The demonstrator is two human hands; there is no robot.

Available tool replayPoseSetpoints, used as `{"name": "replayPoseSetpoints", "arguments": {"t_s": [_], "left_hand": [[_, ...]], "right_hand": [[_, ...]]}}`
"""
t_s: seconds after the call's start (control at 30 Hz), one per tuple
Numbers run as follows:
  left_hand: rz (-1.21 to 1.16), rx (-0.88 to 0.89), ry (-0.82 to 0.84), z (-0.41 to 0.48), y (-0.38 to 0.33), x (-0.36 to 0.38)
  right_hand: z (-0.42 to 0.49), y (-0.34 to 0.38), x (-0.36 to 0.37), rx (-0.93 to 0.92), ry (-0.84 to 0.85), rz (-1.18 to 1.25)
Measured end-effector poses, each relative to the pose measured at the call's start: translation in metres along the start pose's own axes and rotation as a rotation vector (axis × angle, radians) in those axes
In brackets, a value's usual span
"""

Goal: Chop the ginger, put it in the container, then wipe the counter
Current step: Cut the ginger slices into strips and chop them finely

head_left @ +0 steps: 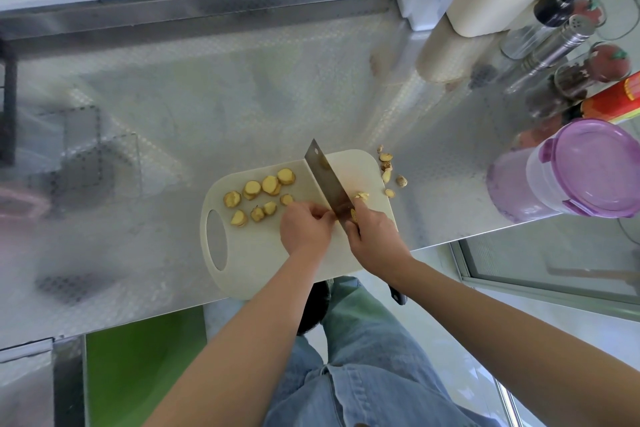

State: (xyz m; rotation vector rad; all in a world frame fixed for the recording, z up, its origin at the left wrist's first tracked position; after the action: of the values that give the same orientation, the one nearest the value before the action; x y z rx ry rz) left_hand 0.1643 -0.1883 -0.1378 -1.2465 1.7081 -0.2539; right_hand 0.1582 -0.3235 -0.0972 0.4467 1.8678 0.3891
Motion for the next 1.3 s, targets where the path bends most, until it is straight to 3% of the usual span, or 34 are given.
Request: {"name": "replayPoseSetpoints", "arguments": {"t_s": [0.4, 1.3], "left_hand": [[0.033, 0.013, -0.009, -0.001, -0.003, -0.003], [-0.010, -0.058, -0.008, 0.000, 0.004, 0.000]], "right_hand": [[0.003, 0.002, -0.004, 0.018, -0.091, 0.048], [0.013, -0.010, -0.023, 0.041, -0.092, 0.111]]}}
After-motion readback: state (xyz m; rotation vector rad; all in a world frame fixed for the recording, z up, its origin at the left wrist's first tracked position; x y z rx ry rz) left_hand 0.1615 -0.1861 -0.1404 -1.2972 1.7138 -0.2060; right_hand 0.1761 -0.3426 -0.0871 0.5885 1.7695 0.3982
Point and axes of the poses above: each hand's wrist, its own z-axis towards the middle knuckle, its own x-axis out of the palm, y = z × x, the point moved 9 cm from there along z, towards the middle knuckle, and after that the axes turned 5 degrees about -y, right-handed, at the moved point
